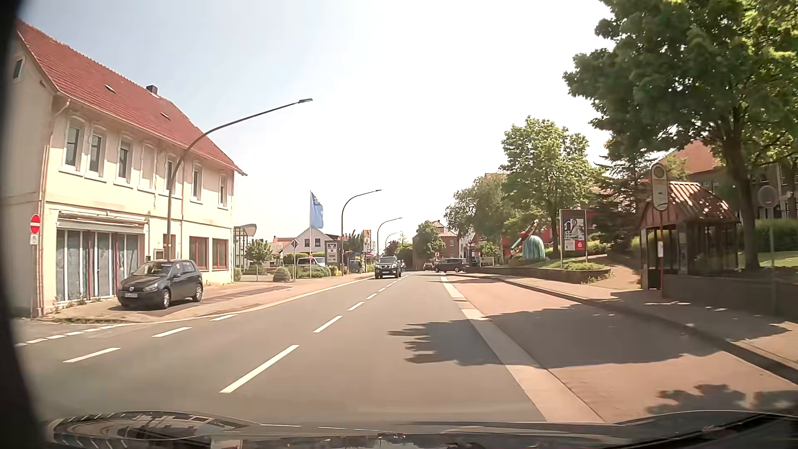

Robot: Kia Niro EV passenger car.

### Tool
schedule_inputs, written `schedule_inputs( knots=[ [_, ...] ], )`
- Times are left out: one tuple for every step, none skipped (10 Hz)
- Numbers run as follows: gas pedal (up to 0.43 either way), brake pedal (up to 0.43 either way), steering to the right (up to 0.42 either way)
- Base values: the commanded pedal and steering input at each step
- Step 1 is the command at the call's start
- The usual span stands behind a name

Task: Follow the waypoints while adhering to traffic rules and regulations

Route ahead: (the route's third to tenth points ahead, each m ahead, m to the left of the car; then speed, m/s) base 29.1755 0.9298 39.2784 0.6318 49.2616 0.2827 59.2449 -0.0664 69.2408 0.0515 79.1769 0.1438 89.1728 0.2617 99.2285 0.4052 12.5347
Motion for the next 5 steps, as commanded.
schedule_inputs(
  knots=[
    [0.169,0.0,-0.001],
    [0.169,0.0,-0.001],
    [0.169,0.0,-0.001],
    [0.169,0.0,-0.001],
    [0.169,0.0,-0.001]
  ],
)
